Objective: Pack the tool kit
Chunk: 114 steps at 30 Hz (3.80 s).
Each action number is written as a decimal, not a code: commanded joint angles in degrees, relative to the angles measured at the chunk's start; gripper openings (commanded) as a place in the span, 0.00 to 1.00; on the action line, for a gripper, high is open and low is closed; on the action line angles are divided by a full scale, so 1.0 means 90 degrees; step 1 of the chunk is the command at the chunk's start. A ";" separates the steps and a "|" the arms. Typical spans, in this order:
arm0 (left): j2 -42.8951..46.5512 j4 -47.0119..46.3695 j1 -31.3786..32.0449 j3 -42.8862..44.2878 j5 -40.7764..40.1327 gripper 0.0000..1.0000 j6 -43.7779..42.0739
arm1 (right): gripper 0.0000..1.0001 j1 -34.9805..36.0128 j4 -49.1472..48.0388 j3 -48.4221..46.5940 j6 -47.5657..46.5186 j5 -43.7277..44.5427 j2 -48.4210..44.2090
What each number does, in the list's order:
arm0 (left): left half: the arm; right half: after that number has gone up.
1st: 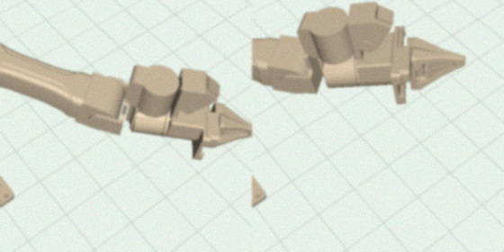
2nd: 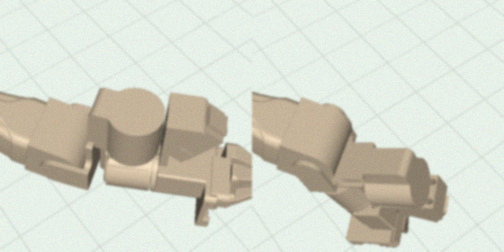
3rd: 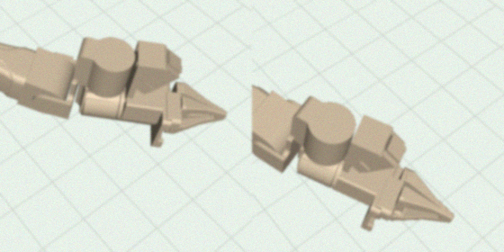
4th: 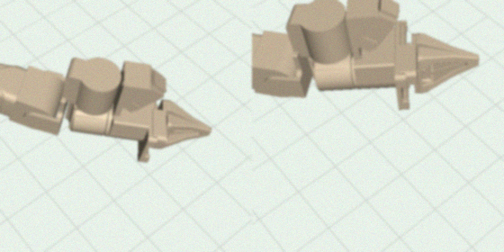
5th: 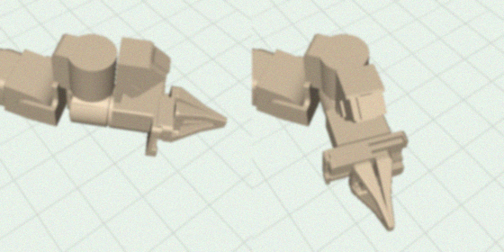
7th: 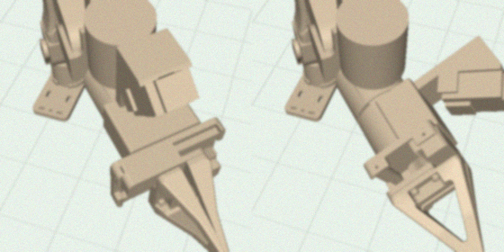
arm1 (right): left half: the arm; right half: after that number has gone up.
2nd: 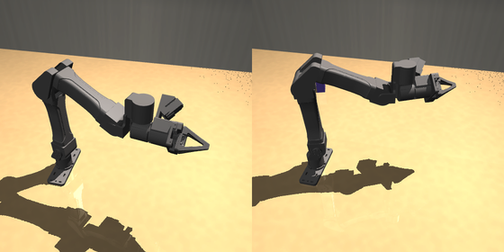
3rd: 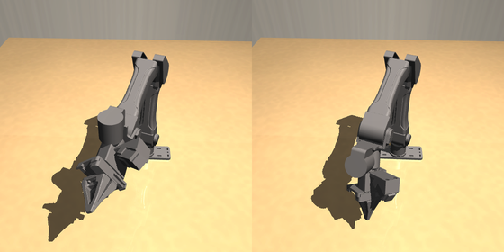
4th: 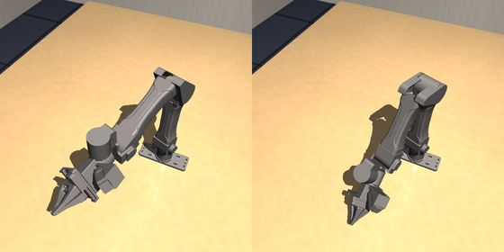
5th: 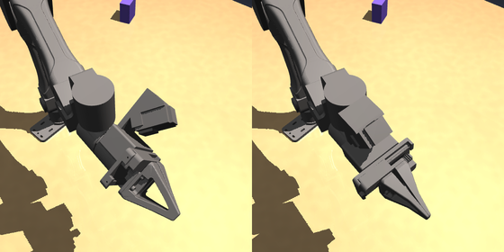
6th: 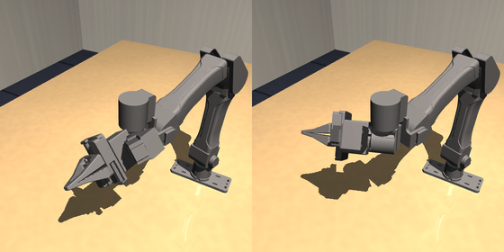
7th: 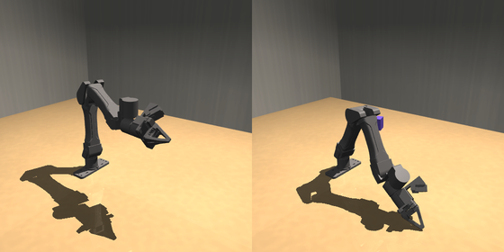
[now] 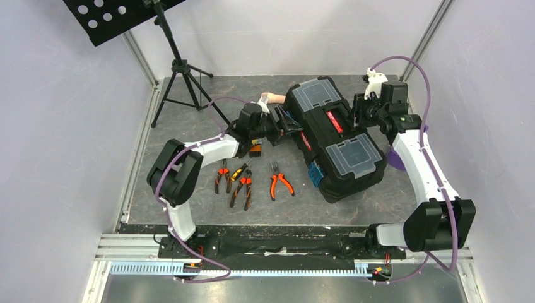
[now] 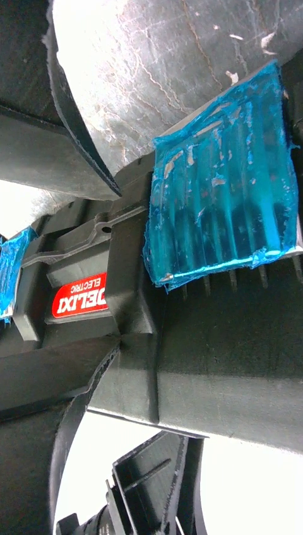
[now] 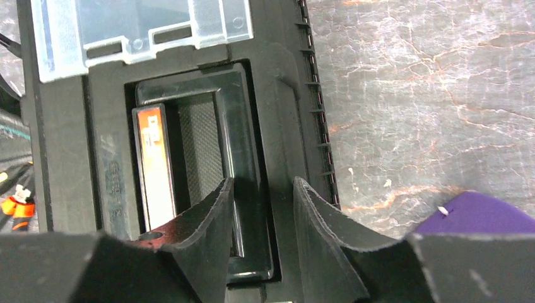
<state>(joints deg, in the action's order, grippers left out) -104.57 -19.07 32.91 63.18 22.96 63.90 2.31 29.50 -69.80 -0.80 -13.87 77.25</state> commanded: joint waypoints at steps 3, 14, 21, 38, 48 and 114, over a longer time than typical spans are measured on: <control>-0.0332 -0.0080 -0.0512 0.1127 -0.0103 0.84 -0.0097 | 0.37 0.0419 0.2104 0.0269 -0.0088 -0.0158 -0.0114; -0.0045 0.0261 -0.0707 0.1147 0.0360 0.84 -0.0536 | 0.45 0.0550 0.1960 -0.0165 -0.0073 0.0432 0.0579; 0.0803 -0.0027 -0.0517 -0.0106 0.0309 0.85 -0.0494 | 0.55 0.0554 0.1986 -0.1063 0.0022 0.0533 0.1238; -0.0172 -0.1378 -0.0199 -0.0102 0.0768 0.89 0.0259 | 0.46 0.0458 0.1970 -0.0631 -0.0350 0.0563 0.1825; -0.1273 -0.4709 -0.0199 -0.0955 0.0795 0.89 0.1426 | 0.45 0.0437 0.1619 -0.0278 -0.0331 0.0081 0.1721; -0.1788 -0.6171 0.0219 -0.1503 0.1028 0.57 0.1547 | 0.39 0.0154 0.0811 0.0713 -0.0236 -0.0773 0.1493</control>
<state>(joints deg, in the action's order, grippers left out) -119.20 -67.75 32.32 47.22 30.59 76.01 2.59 26.39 -69.78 -0.93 -18.72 83.68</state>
